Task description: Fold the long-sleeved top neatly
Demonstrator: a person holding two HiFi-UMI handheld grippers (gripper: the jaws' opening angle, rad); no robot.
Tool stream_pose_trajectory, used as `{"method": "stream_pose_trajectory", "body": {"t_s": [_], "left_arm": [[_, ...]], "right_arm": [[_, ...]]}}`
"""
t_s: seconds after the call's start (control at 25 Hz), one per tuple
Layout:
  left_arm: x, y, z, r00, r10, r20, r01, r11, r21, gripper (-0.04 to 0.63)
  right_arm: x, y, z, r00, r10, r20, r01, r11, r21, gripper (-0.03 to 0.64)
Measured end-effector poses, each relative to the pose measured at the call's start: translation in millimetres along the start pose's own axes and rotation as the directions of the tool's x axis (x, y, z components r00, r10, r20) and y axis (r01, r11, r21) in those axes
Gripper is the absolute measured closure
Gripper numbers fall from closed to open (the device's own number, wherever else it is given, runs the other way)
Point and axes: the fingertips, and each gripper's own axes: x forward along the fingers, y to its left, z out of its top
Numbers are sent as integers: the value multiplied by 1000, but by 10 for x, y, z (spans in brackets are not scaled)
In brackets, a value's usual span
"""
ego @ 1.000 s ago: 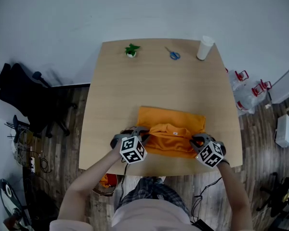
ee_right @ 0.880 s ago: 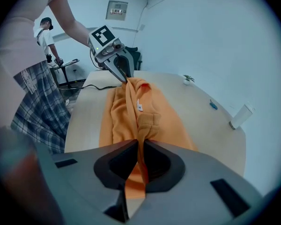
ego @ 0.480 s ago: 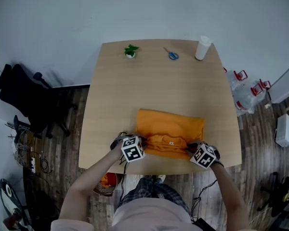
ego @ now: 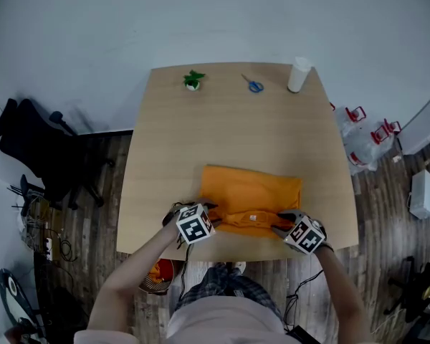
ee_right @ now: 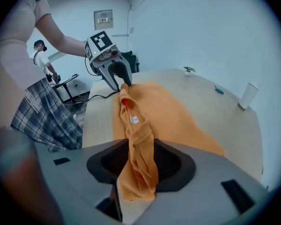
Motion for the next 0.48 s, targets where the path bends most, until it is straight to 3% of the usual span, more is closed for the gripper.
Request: {"method": "stream_pose_trajectory", "body": {"t_s": [0.24, 0.32, 0.4, 0.48], "left_arm": [[259, -214, 202, 999, -41, -30, 44, 992, 115, 422], [309, -252, 220, 998, -51, -29, 54, 990, 132, 492], [311, -277, 200, 998, -61, -19, 63, 990, 129, 562], [262, -318, 163, 997, -74, -8, 75, 989, 126, 566]], "right_arm": [[211, 8, 94, 998, 15, -60, -19, 997, -70, 433], [222, -18, 136, 998, 14, -60, -18, 998, -66, 513], [183, 9, 153, 999, 20, -47, -23, 997, -70, 548], [102, 102, 164, 999, 22, -32, -25, 995, -94, 555]]}}
